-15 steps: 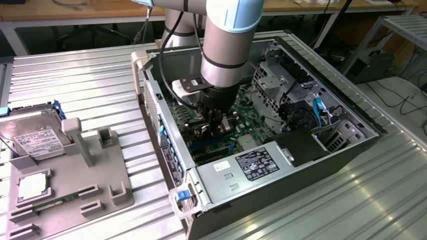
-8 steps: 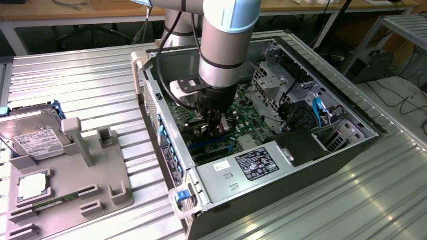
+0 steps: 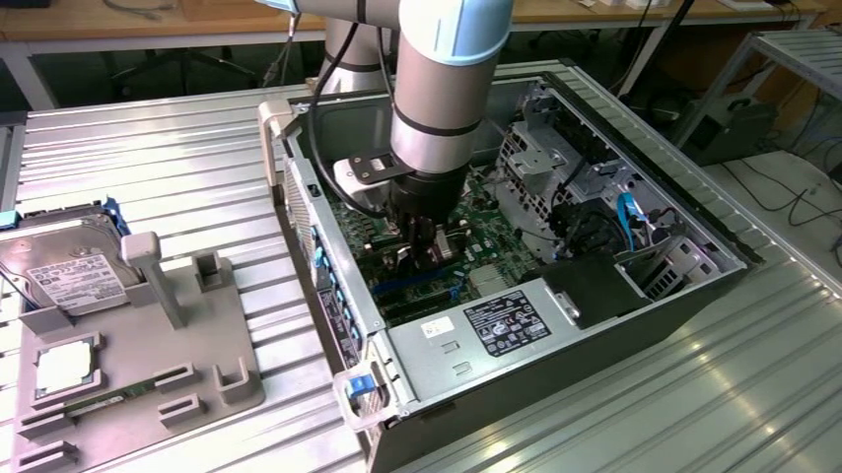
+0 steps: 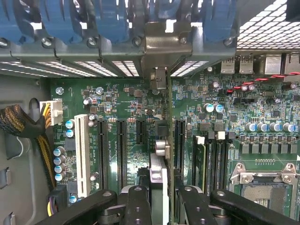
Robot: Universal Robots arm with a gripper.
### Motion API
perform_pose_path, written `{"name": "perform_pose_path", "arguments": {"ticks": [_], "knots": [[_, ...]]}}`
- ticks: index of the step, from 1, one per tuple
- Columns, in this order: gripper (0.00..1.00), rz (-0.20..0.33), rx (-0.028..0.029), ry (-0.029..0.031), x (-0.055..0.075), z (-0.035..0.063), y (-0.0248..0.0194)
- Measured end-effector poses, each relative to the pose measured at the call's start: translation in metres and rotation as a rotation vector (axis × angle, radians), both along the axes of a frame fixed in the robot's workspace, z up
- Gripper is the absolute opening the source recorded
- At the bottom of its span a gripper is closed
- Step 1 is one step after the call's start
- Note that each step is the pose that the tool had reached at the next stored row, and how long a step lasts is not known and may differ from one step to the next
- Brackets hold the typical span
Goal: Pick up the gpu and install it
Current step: 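Insert the gpu into the slot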
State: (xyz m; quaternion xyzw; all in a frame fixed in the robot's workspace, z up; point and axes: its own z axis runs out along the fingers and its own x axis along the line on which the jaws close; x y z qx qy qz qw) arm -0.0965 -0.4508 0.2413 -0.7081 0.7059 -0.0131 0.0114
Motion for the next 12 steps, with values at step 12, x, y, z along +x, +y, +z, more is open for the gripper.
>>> {"name": "perform_pose_path", "arguments": {"ticks": [12], "knots": [[0.29,0.0,0.0,0.0,0.0003,-0.0002,0.0]]}}
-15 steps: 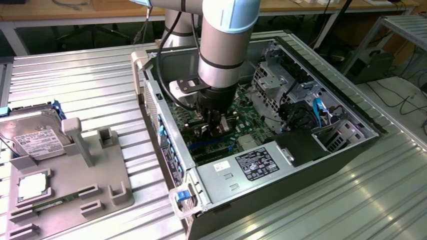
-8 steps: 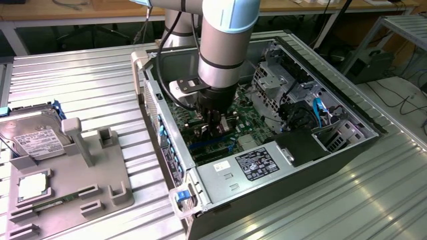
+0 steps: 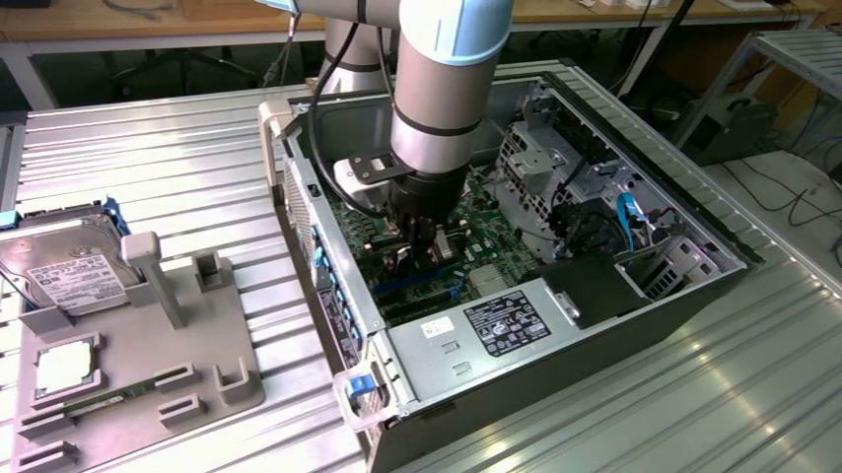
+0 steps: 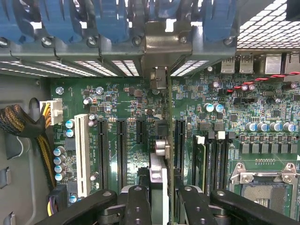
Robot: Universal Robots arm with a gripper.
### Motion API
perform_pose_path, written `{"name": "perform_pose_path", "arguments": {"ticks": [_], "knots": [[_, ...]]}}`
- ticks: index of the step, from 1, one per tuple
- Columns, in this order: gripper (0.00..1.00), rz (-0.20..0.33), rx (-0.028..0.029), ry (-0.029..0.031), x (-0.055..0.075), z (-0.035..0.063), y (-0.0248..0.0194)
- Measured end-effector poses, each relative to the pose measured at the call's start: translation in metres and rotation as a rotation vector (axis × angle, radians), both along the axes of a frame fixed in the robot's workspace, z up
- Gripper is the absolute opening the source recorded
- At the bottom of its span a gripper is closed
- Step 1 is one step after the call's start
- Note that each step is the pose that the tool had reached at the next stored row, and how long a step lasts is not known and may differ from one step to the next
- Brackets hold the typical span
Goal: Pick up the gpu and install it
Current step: 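Insert the gpu into the slot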
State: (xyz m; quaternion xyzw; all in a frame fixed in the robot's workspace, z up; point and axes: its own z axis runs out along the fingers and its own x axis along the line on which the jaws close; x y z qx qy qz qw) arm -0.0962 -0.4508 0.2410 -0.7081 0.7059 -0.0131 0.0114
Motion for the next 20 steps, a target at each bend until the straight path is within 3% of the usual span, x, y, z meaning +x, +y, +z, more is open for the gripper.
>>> {"name": "perform_pose_path", "arguments": {"ticks": [20], "knots": [[0.29,0.0,0.0001,0.0,0.0013,0.0026,-0.0011]]}}
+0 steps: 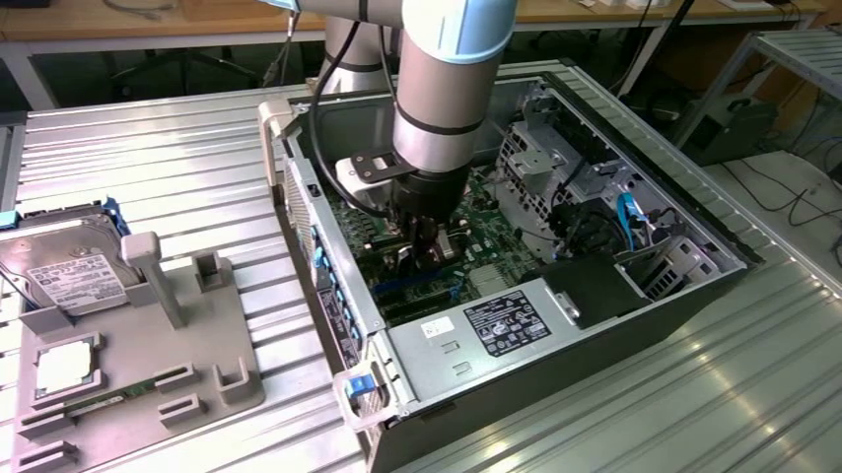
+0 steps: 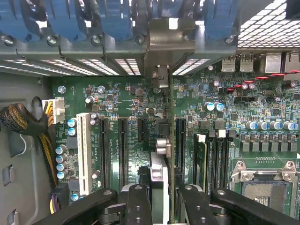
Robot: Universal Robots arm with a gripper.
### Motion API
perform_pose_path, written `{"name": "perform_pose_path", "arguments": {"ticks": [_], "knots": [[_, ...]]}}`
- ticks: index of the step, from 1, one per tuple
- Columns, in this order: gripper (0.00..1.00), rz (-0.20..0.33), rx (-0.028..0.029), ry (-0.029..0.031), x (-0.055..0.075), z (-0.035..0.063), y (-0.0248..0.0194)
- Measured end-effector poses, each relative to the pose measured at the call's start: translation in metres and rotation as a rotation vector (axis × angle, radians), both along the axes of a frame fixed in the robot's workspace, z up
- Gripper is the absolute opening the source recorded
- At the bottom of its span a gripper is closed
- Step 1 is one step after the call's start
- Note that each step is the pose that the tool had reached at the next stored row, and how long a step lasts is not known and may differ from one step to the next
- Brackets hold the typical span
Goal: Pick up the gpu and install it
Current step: 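Insert the gpu into the slot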
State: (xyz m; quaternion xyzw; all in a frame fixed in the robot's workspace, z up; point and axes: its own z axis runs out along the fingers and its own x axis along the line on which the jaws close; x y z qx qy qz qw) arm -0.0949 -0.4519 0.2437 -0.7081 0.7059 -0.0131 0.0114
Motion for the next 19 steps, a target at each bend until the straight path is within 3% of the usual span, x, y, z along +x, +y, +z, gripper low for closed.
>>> {"name": "perform_pose_path", "arguments": {"ticks": [19], "knots": [[0.29,0.0,-0.0002,0.0002,0.0009,0.0022,-0.001]]}}
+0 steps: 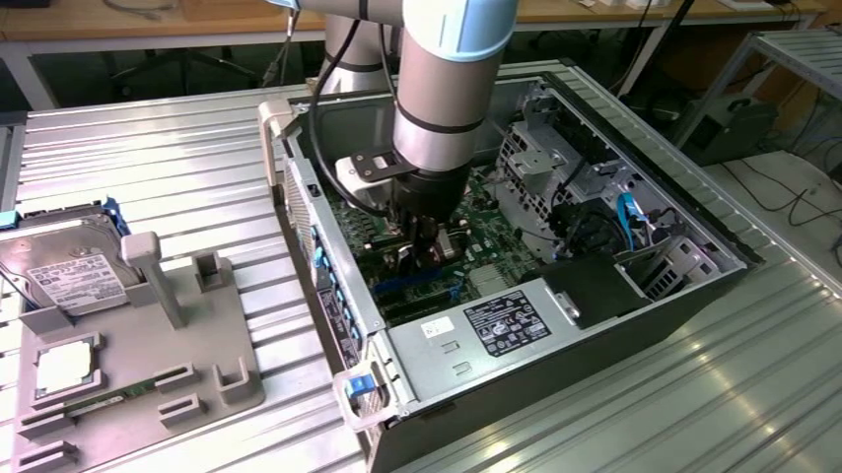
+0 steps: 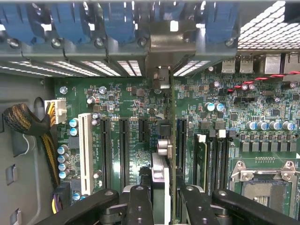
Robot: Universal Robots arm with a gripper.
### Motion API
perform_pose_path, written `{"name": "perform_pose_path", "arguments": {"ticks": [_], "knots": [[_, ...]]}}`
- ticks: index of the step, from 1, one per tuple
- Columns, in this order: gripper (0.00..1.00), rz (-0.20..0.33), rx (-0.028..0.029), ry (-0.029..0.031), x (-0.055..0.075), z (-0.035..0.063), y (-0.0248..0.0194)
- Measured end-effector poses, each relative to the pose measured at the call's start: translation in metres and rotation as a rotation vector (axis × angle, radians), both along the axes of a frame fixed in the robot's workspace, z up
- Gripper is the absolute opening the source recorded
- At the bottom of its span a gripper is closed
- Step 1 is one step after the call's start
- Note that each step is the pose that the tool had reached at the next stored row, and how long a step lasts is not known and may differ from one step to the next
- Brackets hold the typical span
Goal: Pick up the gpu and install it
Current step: 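Insert the gpu into the slot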
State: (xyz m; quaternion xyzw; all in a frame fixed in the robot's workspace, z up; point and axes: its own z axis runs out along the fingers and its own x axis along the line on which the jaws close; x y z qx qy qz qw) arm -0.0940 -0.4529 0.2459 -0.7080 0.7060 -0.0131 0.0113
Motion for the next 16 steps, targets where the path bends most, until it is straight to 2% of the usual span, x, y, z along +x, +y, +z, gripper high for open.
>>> {"name": "perform_pose_path", "arguments": {"ticks": [4,16], "knots": [[0.29,0.0,0.0002,-0.0002,0.0036,-0.0001,0.0],[0.29,-0.009,0.0002,-0.0002,0.0036,0.0,0.0]]}}
